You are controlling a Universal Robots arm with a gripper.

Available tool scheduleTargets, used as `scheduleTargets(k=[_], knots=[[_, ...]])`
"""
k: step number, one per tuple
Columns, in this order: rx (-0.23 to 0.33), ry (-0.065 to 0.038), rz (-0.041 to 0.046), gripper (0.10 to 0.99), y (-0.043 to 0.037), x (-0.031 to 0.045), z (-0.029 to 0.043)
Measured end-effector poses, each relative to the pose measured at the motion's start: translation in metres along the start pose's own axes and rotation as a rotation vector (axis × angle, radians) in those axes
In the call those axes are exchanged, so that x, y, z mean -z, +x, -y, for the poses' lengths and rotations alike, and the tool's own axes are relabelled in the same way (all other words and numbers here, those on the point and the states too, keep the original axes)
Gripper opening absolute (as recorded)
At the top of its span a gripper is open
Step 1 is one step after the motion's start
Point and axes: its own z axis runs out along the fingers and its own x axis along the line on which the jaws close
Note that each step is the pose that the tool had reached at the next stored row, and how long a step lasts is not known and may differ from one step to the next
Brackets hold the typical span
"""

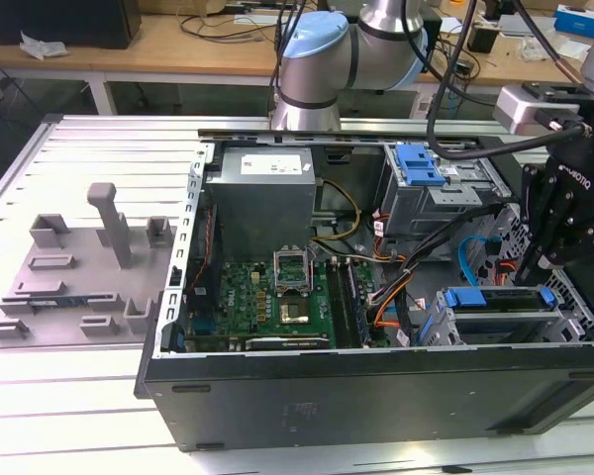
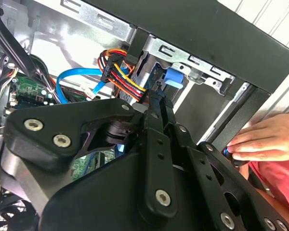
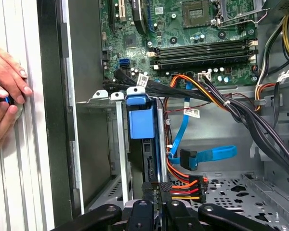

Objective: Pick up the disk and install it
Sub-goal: 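Insert the first disk wire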

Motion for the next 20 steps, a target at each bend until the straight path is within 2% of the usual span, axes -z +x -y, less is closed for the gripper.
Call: scheduleTargets(k=[20], knots=[[0.014, 0.002, 0.0002, 0.165, 0.0013, -0.0066, -0.0009]])
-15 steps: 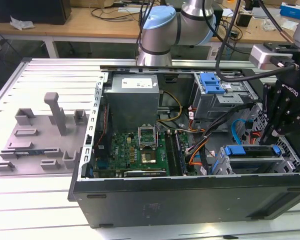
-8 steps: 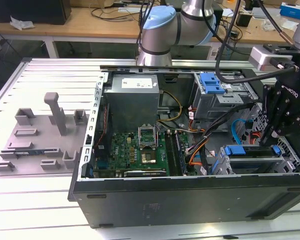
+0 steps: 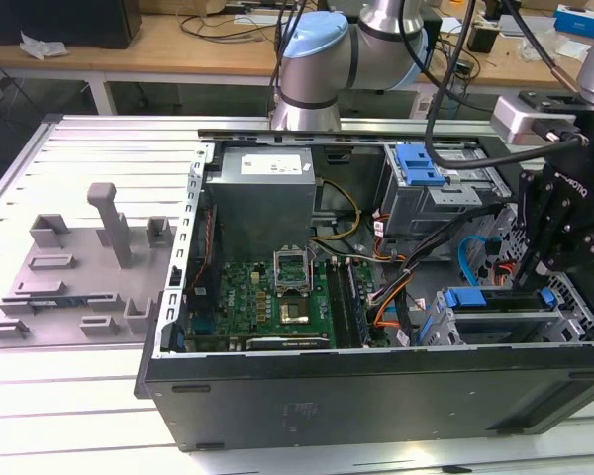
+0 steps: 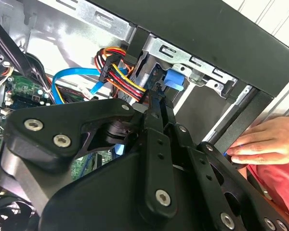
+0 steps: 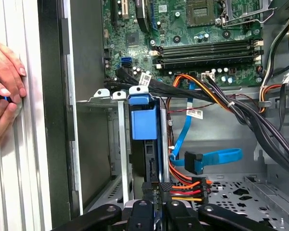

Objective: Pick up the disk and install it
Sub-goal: 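Insert the first disk wire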

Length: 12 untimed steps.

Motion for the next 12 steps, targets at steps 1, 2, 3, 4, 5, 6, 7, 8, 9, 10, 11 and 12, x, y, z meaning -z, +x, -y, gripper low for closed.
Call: scheduleTargets(k=[1, 2, 3, 4, 5, 6, 7, 8, 9, 10, 11, 12], knots=[[0.000, 0.000, 0.0000, 0.165, -0.0001, -0.0004, 0.0000], [0.000, 0.000, 0.0000, 0.165, -0.0001, -0.0008, 0.0000], [0.001, 0.000, 0.0000, 0.165, -0.0003, -0.0018, 0.0000], [0.002, 0.000, 0.0000, 0.165, -0.0004, -0.0024, 0.0000], [0.003, 0.000, 0.0001, 0.165, -0.0005, -0.0033, 0.0000], [0.004, 0.001, -0.0001, 0.165, -0.0006, -0.0040, 0.0000], [0.005, 0.001, 0.0000, 0.165, -0.0007, -0.0045, 0.0000], [0.006, 0.001, -0.0001, 0.165, -0.0008, -0.0051, -0.0001], [0.009, 0.001, 0.0000, 0.165, -0.0009, -0.0060, 0.0000], [0.011, 0.002, 0.0000, 0.165, -0.0010, -0.0065, -0.0001], [0.013, 0.002, 0.0000, 0.165, -0.0011, -0.0069, 0.0000], [0.014, 0.002, 0.0000, 0.165, -0.0012, -0.0074, -0.0001]])
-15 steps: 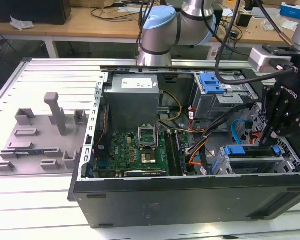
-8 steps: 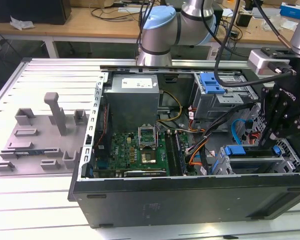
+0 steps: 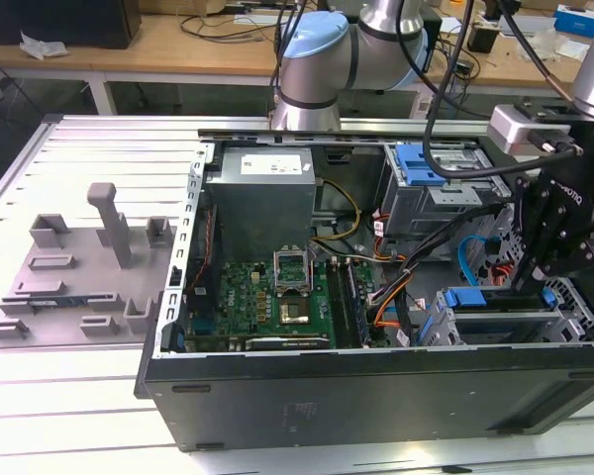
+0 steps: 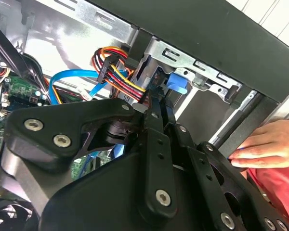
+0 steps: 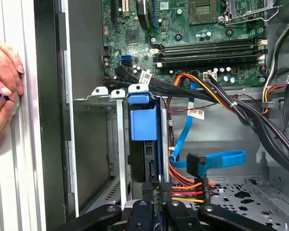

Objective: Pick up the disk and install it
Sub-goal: 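Insert the first disk wire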

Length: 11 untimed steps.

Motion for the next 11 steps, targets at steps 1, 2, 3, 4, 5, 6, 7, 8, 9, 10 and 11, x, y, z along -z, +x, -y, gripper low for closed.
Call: scheduleTargets(k=[1, 2, 3, 4, 5, 6, 7, 8, 9, 10, 11], knots=[[0.002, 0.000, -0.0001, 0.165, 0.0000, -0.0004, 0.0000], [0.004, 0.001, -0.0002, 0.165, -0.0001, -0.0006, 0.0000], [0.006, 0.001, 0.0001, 0.173, -0.0001, -0.0008, 0.0000], [0.008, 0.001, 0.0004, 0.173, -0.0001, -0.0009, 0.0000], [0.009, 0.001, 0.0006, 0.173, -0.0001, -0.0009, 0.0000], [0.010, 0.001, 0.0004, 0.302, 0.0000, 0.0000, 0.0000], [0.010, 0.002, 0.0002, 0.302, 0.0002, 0.0013, 0.0000], [0.010, 0.002, 0.0004, 0.302, 0.0004, 0.0025, 0.0000], [0.011, 0.002, 0.0003, 0.302, 0.0007, 0.0042, 0.0000], [0.011, 0.002, 0.0002, 0.302, 0.0010, 0.0060, 0.0001], [0.012, 0.002, 0.0003, 0.302, 0.0017, 0.0105, 0.0001]])
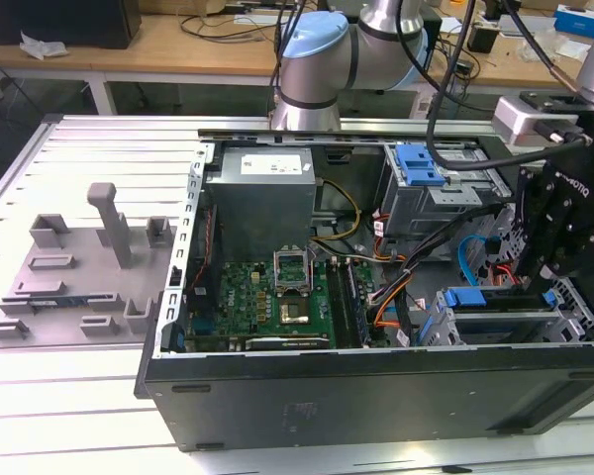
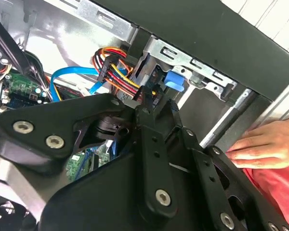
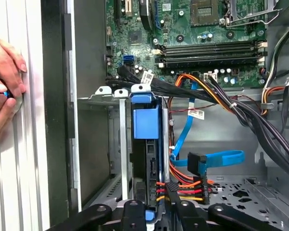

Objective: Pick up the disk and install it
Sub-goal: 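Insert the first disk wire, then insert the second disk wire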

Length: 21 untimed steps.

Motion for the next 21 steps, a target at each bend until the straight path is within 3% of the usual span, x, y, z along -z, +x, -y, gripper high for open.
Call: scheduleTargets(k=[4, 21], knots=[[0.001, 0.001, 0.0000, 0.302, 0.0010, 0.0098, 0.0001], [0.000, 0.002, 0.0000, 0.302, 0.0010, 0.0100, 0.0001]])
